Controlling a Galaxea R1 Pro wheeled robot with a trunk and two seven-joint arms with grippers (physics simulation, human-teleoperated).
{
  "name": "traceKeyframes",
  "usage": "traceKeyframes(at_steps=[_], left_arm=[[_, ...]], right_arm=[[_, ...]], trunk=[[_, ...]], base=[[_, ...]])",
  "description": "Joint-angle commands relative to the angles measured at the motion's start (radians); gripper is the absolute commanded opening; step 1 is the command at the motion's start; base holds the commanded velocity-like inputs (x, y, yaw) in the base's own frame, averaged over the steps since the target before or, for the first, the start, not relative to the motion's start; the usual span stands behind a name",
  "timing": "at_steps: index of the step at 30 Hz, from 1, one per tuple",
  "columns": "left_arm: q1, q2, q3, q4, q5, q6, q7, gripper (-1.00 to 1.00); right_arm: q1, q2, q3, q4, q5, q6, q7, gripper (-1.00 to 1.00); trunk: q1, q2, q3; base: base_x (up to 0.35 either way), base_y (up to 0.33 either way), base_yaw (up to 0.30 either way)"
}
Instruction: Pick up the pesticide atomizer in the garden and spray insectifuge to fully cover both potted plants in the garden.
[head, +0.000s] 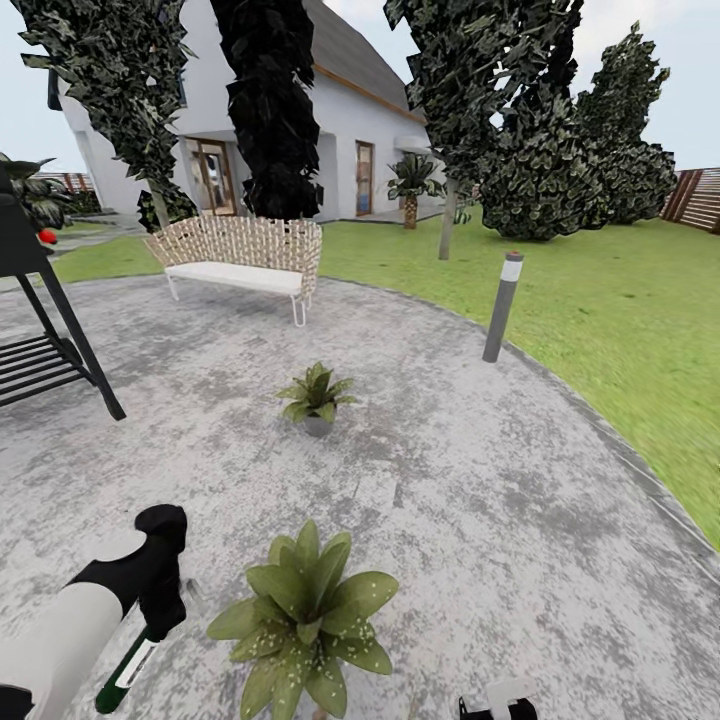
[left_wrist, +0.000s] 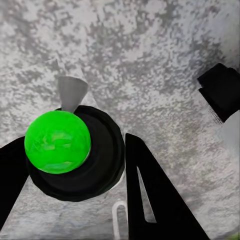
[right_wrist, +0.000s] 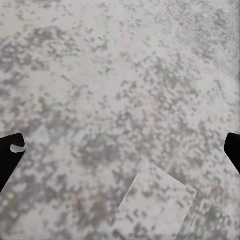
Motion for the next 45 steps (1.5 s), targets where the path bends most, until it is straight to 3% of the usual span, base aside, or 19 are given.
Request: traceKeyframes(at_steps=[1, 4, 6, 10, 12, 14, 17, 19, 22, 25, 29, 31, 33, 36, 39, 42, 44, 45], left_arm=[[0.000, 0.027, -0.002, 0.001, -0.001, 0.010, -0.010, -1.00], [0.002, 0.060, 0.000, 0.002, 0.055, 0.010, -0.011, -1.00], [0.014, 0.060, 0.000, -0.004, 0.096, 0.010, -0.005, -1.00], [0.018, 0.056, 0.000, -0.003, 0.131, 0.010, 0.000, -1.00], [0.068, 0.061, 0.010, -0.001, 0.159, 0.010, 0.101, -1.00], [0.074, 0.064, 0.066, -0.009, 0.178, 0.010, 0.127, -1.00], [0.076, 0.064, 0.180, -0.014, 0.185, 0.005, 0.135, -1.00], [0.076, 0.063, 0.204, -0.014, 0.186, -0.004, 0.137, -1.00], [0.076, 0.059, 0.219, -0.013, 0.182, -0.085, 0.137, -1.00], [0.076, 0.057, 0.214, -0.013, 0.177, -0.100, 0.139, -1.00], [0.089, 0.067, 0.221, 0.019, 0.177, -0.109, 0.249, -1.00], [0.099, 0.063, 0.219, 0.030, 0.182, -0.111, 0.271, -1.00], [0.103, 0.043, 0.219, 0.034, 0.187, -0.110, 0.278, -1.00], [0.104, -0.007, 0.219, 0.030, 0.186, -0.111, 0.280, -1.00], [0.106, 0.017, 0.240, 0.026, 0.188, -0.111, 0.286, -1.00], [0.125, 0.032, 0.317, 0.029, 0.222, -0.148, 0.291, -1.00], [0.143, 0.037, 0.442, 0.030, 0.244, -0.204, 0.336, -1.00], [0.147, 0.035, 0.479, 0.030, 0.246, -0.214, 0.369, -1.00]], right_arm=[[-0.001, 0.000, 0.007, 0.001, 0.007, 0.000, -0.011, 1.00], [-0.001, 0.000, 0.007, 0.001, 0.007, 0.000, -0.010, 1.00], [-0.001, 0.000, 0.008, 0.001, 0.007, 0.000, -0.011, 1.00], [-0.001, 0.000, 0.007, 0.001, 0.007, -0.001, -0.011, 1.00], [-0.001, 0.000, 0.007, 0.001, 0.007, -0.001, -0.011, 1.00], [-0.001, 0.000, 0.008, 0.001, 0.008, -0.001, -0.011, 1.00], [-0.001, 0.000, 0.009, 0.002, 0.009, -0.001, -0.012, 1.00], [-0.001, -0.001, 0.009, 0.001, 0.009, -0.001, -0.012, 1.00], [-0.001, -0.001, 0.009, 0.001, 0.009, -0.001, -0.012, 1.00], [-0.001, -0.001, 0.009, 0.001, 0.009, -0.001, -0.012, 1.00], [-0.001, -0.001, 0.008, 0.000, 0.009, -0.001, -0.013, 1.00], [-0.001, -0.001, 0.008, 0.001, 0.009, -0.001, -0.012, 1.00], [-0.001, -0.001, 0.008, 0.001, 0.009, -0.001, -0.013, 1.00], [-0.001, -0.001, 0.008, 0.001, 0.009, -0.001, -0.012, 1.00], [-0.001, -0.001, 0.008, 0.001, 0.009, -0.001, -0.011, 1.00], [-0.001, -0.003, 0.008, 0.001, 0.009, -0.001, -0.011, 1.00], [-0.001, -0.003, 0.009, 0.001, 0.009, -0.001, -0.011, 1.00], [-0.001, -0.004, 0.010, 0.002, 0.011, -0.002, -0.011, 1.00]], trunk=[[0.000, 0.000, -0.001], [0.000, 0.000, -0.001], [0.000, 0.000, -0.001], [0.000, 0.000, -0.001], [0.000, 0.000, -0.001], [0.000, 0.000, -0.001], [0.000, 0.000, -0.001], [0.000, 0.000, -0.001], [0.000, 0.000, -0.001], [0.000, 0.000, -0.001], [0.000, 0.000, -0.001], [0.000, 0.000, -0.001], [0.000, 0.000, -0.001], [0.000, 0.000, -0.001], [0.000, 0.000, -0.001], [0.000, 0.000, -0.001], [0.000, 0.000, -0.001], [0.000, 0.000, -0.001]], base=[[0.000, 0.000, -0.001], [-0.018, 0.000, 0.000], [-0.206, 0.000, 0.000], [-0.304, 0.013, 0.000], [-0.017, 0.003, 0.000], [-0.004, 0.001, 0.000], [-0.001, 0.000, 0.000], [0.000, 0.000, 0.000], [0.000, 0.000, 0.000], [0.002, 0.000, 0.000], [0.058, 0.000, 0.000], [0.018, 0.000, 0.000], [0.003, 0.000, 0.000], [0.000, 0.000, 0.000], [0.000, 0.000, 0.000], [0.000, 0.000, 0.000], [0.000, 0.000, 0.000], [0.000, 0.000, 0.000]])
